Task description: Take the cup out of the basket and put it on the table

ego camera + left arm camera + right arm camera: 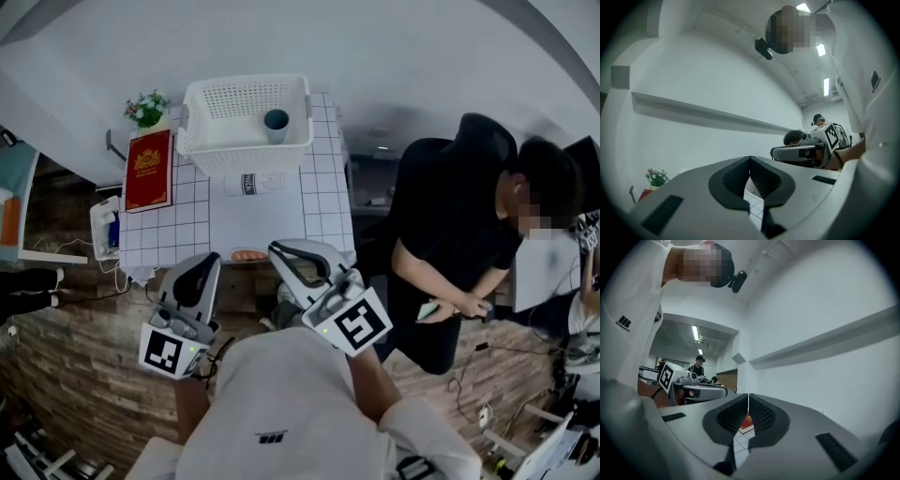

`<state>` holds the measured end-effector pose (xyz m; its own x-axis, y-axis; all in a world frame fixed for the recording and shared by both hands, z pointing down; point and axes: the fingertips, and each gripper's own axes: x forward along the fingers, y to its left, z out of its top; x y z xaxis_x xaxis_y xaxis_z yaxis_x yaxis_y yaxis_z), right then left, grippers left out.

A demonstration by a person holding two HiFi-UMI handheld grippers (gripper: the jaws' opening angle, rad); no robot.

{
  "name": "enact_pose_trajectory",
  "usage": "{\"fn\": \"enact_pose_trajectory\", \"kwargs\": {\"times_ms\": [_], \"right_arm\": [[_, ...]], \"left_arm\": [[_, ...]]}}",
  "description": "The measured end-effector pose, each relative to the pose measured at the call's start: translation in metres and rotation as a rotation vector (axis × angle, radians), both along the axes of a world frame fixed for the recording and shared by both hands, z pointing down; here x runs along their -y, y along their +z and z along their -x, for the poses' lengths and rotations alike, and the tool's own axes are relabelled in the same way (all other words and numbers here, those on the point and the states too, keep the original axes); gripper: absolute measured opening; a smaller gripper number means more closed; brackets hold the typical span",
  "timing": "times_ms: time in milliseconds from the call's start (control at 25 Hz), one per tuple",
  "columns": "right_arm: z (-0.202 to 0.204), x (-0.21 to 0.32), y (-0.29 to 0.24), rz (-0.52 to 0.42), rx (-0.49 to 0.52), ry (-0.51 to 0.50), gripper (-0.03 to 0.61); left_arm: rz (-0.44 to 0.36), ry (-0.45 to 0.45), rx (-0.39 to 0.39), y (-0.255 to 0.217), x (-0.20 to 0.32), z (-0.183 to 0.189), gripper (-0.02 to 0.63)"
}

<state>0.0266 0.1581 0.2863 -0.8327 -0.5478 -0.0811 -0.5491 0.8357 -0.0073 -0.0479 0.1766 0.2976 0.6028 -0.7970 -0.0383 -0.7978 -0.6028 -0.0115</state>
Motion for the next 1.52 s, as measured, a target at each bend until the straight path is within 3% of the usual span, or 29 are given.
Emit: {"fn": "enact_pose_trajectory", "kwargs": {"times_ms": [560, 1520], "right_arm": [[-0.008, 0.059, 0.0, -0.002, 0.011, -0.006, 0.012], [0.036, 0.19, 0.021, 0.039, -0.012, 0.157, 0.012]], "left_arm": [[-0.008, 0.002, 0.015, -0.003, 0.061, -0.007, 0.011], [0.056, 0.161, -0.023, 0.016, 0.204, 0.039, 0.011]]}}
